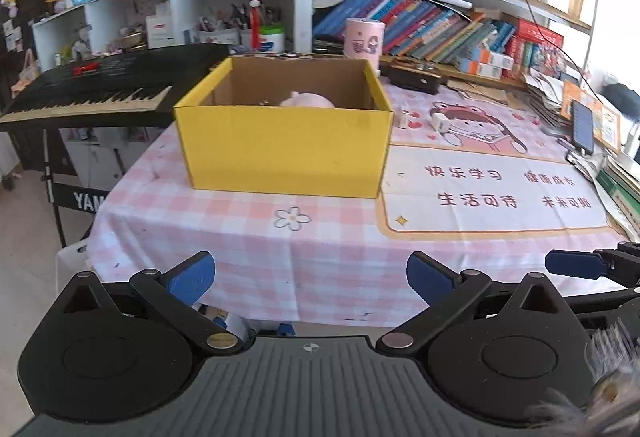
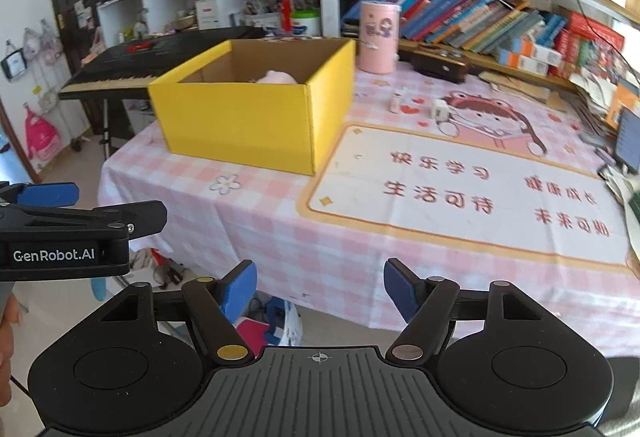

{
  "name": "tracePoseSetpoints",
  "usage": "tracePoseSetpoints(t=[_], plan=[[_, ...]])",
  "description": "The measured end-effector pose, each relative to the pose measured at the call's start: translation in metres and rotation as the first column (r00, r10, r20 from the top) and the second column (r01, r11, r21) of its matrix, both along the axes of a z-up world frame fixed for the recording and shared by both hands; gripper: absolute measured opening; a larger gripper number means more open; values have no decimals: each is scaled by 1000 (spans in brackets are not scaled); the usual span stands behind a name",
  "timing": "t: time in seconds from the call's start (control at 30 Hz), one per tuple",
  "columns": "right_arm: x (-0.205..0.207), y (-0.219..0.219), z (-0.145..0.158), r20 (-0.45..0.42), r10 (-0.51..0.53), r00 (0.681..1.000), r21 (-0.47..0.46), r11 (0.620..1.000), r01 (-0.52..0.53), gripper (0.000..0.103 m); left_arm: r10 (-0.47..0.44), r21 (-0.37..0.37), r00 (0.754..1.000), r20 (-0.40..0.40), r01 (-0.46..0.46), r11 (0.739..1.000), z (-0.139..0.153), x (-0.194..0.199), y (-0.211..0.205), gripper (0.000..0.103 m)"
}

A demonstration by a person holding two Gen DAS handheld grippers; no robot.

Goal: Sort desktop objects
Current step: 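Withdraw both tools from the box and move toward the white charger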

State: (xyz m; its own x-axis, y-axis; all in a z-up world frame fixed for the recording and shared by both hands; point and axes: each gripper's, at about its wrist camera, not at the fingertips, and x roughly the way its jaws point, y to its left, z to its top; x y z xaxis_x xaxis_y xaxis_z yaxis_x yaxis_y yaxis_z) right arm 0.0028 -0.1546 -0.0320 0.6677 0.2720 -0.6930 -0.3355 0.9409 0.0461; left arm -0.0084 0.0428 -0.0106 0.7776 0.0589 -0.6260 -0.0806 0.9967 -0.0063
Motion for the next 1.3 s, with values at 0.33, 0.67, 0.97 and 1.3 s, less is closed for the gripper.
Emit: tracePoseSetpoints(t=[0.33,0.67,0.97,1.3], plan=[[-3,-28,0,-14,-129,992,-11,992,129,73,-122,-7,992,-20,122,993,-5,15,-26,103],[2,-50,2,-15,-219,976,-27,976,218,73,-218,-17,976,-20,218,976,-3,35,-53,103],[18,-68,6,-2,-267,964,-31,963,267,74,-272,-12,962,7,272,962,2,57,-74,103],[44,-77,3,-15,-264,965,-24,964,263,74,-279,-6,960,3,279,960,0,82,-84,103]])
